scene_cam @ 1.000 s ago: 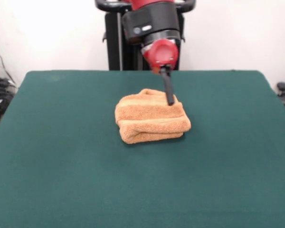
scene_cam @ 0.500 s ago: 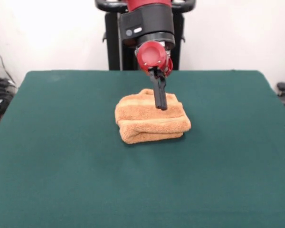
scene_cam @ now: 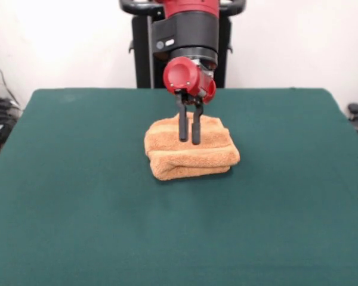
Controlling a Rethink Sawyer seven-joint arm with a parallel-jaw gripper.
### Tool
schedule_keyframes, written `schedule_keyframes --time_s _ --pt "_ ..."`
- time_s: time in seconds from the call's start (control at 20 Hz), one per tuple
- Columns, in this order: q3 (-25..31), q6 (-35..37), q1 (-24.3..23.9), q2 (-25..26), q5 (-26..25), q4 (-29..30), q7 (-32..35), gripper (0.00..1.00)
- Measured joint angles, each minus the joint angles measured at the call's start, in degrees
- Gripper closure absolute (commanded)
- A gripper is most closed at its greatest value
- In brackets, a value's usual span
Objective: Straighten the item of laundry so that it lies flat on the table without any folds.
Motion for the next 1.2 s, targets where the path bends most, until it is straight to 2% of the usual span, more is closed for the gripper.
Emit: schedule_keyframes --time_s 0.4,0.45,0.75,1.2 --pt "-9.5 0.0 6.7 6.1 10.0 0.2 0.0 0.00" --pt "-11.6 -0.3 8.6 7.4 12.4 0.7 0.0 0.00" --pt "-17.0 -1.8 13.4 10.5 19.0 3.5 0.0 0.00" --pt "-22.1 -3.7 18.4 12.0 22.6 8.9 0.0 0.00"
